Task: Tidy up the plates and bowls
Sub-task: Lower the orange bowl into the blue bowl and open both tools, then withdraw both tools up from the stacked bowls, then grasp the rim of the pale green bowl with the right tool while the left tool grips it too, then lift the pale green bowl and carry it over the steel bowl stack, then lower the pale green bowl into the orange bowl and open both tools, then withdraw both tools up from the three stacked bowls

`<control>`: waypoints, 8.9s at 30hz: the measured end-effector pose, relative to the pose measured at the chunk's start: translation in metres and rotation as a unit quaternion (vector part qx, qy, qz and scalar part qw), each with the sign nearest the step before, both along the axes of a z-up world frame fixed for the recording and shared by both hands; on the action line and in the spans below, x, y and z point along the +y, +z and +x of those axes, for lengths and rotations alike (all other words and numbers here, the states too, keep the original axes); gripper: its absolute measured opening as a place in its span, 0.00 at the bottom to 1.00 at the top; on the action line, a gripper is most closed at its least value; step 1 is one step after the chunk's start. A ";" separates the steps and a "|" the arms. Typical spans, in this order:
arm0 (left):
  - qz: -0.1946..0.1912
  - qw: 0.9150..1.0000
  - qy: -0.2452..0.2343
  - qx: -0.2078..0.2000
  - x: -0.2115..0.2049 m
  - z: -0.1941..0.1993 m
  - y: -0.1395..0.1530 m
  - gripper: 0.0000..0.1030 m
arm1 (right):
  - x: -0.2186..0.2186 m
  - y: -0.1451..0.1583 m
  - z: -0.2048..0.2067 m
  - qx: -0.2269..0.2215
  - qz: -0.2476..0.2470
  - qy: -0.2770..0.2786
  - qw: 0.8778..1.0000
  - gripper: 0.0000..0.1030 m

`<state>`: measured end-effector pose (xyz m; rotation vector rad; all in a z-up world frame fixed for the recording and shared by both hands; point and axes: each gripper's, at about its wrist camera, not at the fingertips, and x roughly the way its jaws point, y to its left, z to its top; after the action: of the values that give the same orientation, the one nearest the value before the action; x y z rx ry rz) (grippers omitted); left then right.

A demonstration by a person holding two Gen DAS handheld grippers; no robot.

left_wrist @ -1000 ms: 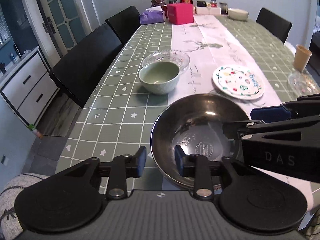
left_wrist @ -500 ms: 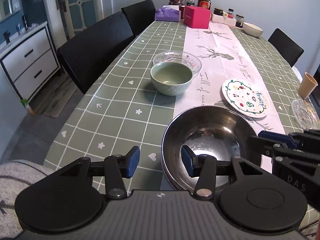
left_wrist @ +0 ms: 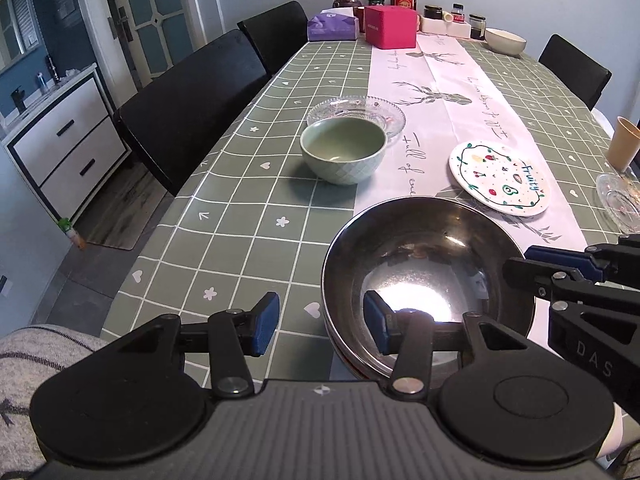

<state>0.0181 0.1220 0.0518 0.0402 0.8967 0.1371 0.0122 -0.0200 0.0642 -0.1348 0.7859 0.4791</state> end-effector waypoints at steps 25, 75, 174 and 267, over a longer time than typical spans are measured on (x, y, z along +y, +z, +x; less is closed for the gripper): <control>-0.044 0.999 0.021 -0.010 0.015 0.009 0.041 0.71 | -0.007 0.055 0.029 -0.038 0.013 -0.078 0.996 0.95; -0.156 0.982 -0.004 0.105 0.083 0.247 -0.045 0.37 | 0.055 -0.069 0.239 0.188 0.132 -0.056 0.972 0.53; -0.139 0.985 -0.063 0.084 0.026 0.103 0.054 0.12 | -0.001 0.017 0.115 0.300 0.156 -0.093 0.937 0.10; 0.032 0.984 -0.151 0.094 0.020 0.027 0.017 0.50 | -0.023 -0.014 0.006 0.089 0.150 -0.116 0.978 0.35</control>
<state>0.0455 0.1418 0.0688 0.2513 1.0637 -0.1234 0.0184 -0.0431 0.0505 0.2830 0.8827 0.3850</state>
